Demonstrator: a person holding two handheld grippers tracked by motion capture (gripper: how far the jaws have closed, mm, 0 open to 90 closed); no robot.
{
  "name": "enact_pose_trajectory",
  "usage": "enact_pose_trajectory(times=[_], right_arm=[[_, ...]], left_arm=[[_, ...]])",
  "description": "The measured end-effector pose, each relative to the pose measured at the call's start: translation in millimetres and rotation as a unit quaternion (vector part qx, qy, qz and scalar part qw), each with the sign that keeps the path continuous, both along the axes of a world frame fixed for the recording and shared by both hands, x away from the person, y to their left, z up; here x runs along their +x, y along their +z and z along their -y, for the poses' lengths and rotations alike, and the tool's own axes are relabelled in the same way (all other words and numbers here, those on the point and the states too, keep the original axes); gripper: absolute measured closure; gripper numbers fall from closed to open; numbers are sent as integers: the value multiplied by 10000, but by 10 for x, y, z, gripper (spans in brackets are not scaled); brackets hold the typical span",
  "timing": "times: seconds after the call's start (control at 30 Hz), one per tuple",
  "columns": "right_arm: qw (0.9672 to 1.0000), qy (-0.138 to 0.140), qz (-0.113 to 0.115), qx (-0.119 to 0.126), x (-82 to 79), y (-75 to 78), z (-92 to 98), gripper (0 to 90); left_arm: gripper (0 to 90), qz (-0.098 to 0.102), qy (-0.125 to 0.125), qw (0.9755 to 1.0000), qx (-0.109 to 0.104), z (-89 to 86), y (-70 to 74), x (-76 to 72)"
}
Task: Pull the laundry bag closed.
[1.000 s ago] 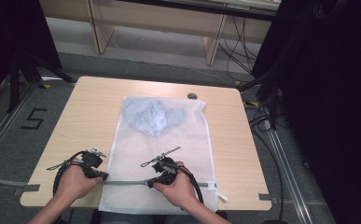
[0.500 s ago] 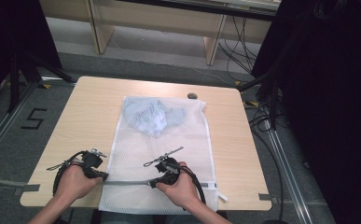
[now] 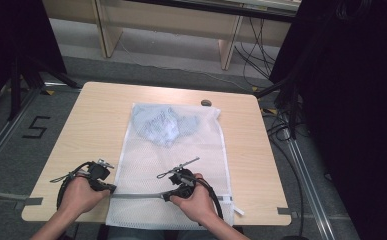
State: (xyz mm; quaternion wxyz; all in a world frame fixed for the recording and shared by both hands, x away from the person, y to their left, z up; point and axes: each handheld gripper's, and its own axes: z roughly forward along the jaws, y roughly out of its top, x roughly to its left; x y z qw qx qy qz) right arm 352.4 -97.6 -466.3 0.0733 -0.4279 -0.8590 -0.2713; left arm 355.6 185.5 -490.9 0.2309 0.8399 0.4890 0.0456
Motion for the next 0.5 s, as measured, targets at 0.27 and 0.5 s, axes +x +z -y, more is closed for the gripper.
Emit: enact_pose_trajectory(times=[0.27,0.5], right_arm=[[10000,-55,11,19,-1,-3,35,871],[9999,63,113,-20,9,-6,75,870]], left_arm=[[897,-1,1,10000,3,0,0,0],[898,-1,-5,10000,1,-1,0,1]])
